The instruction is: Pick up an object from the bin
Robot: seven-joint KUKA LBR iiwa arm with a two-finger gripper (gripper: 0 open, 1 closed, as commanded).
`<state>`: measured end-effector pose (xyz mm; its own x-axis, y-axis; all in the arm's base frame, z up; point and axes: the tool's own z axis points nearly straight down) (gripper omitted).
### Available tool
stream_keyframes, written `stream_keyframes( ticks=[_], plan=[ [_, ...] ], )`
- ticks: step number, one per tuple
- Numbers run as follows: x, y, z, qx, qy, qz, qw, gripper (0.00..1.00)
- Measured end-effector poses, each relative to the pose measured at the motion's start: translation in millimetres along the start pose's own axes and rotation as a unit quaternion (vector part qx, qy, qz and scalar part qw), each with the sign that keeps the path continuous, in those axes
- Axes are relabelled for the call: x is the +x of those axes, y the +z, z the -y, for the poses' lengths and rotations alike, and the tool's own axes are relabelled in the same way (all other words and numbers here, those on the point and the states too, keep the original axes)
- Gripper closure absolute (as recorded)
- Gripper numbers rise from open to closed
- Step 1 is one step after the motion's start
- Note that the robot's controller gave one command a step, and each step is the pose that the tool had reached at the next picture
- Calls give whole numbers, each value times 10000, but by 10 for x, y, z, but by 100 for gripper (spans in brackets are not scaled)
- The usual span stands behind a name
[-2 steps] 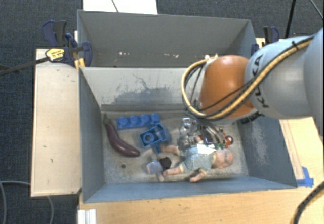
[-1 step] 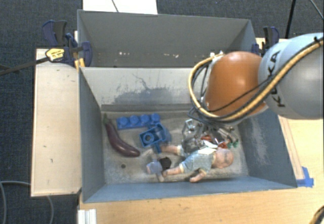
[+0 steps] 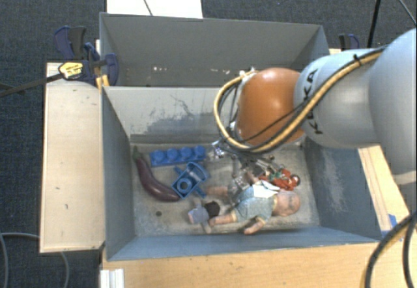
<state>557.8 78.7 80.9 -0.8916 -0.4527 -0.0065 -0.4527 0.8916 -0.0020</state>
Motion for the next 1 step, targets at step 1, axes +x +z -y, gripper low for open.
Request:
stream_keyframes(
  ticks=[1],
  plan=[
    [-37,81,-1,-6,-25,-19,10000,0]
  ],
)
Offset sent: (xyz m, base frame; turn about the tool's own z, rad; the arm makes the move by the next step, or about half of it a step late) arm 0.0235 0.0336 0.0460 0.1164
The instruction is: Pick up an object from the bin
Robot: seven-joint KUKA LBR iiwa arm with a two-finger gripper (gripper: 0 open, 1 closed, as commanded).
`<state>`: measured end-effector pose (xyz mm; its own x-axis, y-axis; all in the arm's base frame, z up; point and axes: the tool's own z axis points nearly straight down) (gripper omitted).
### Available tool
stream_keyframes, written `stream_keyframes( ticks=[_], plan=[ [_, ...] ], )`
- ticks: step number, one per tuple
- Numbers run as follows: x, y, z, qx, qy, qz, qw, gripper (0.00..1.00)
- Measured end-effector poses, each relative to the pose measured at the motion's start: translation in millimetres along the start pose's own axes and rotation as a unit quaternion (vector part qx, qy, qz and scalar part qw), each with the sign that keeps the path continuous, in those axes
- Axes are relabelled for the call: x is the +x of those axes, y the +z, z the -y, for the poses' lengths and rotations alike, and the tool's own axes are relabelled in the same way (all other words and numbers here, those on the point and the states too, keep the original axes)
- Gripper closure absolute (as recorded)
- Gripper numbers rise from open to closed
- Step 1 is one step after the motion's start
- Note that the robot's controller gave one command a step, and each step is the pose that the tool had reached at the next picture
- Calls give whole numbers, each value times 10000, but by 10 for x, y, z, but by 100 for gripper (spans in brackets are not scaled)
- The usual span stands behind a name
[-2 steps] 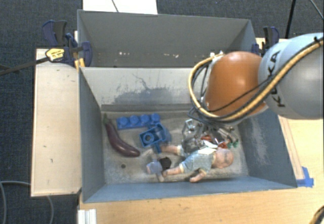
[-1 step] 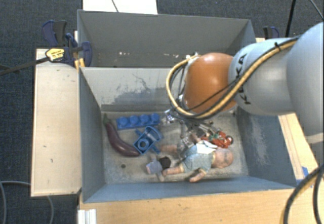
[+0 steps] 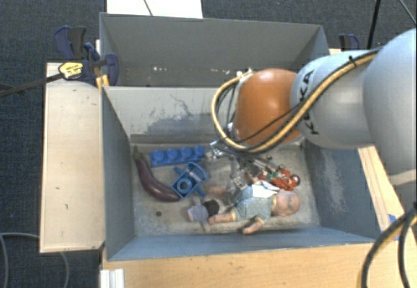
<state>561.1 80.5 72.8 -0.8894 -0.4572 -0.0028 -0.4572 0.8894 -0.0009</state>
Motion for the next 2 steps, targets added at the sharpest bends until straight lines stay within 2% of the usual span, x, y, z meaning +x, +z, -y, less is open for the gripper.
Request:
stream_keyframes(
  ticks=[1,2],
  plan=[
    [-181,-334,-106,-8,431,-18,9991,0],
    [-349,-226,-582,32,-614,9,9981,100]
  ],
)
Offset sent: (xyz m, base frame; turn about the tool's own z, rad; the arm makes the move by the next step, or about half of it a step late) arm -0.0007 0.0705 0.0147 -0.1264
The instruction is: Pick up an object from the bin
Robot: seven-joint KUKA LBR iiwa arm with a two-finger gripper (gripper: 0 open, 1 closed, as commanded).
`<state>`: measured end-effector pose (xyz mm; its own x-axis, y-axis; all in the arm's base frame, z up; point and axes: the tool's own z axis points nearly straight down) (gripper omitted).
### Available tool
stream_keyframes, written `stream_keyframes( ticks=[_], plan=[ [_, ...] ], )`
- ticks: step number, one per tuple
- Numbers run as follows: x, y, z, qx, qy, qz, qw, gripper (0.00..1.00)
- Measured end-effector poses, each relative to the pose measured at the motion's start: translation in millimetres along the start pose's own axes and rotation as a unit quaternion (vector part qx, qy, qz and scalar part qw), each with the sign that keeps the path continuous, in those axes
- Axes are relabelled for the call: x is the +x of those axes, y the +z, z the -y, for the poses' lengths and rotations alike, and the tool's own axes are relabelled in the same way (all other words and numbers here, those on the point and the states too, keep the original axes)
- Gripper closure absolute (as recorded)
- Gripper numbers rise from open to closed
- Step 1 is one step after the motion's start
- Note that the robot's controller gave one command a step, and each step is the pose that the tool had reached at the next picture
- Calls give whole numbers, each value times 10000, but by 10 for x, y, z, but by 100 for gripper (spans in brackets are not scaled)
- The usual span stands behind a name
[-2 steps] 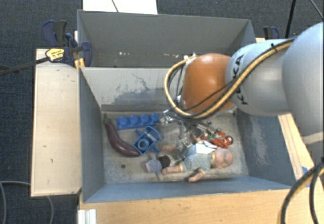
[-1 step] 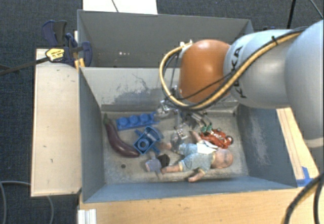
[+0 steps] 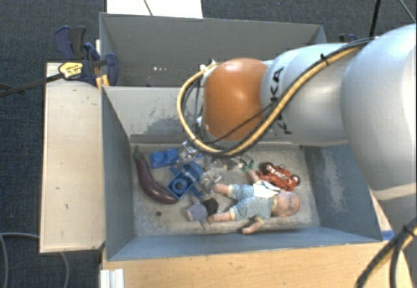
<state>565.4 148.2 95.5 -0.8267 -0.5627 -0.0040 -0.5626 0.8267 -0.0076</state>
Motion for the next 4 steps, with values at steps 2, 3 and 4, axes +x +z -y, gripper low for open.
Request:
stream_keyframes(
  ticks=[2,3,4],
  plan=[
    [35,-363,-34,-47,-22,-39,10000,100],
    [-120,-840,-126,-34,36,-15,10000,100],
    [152,-1601,-167,-38,80,-8,10000,100]
  ],
)
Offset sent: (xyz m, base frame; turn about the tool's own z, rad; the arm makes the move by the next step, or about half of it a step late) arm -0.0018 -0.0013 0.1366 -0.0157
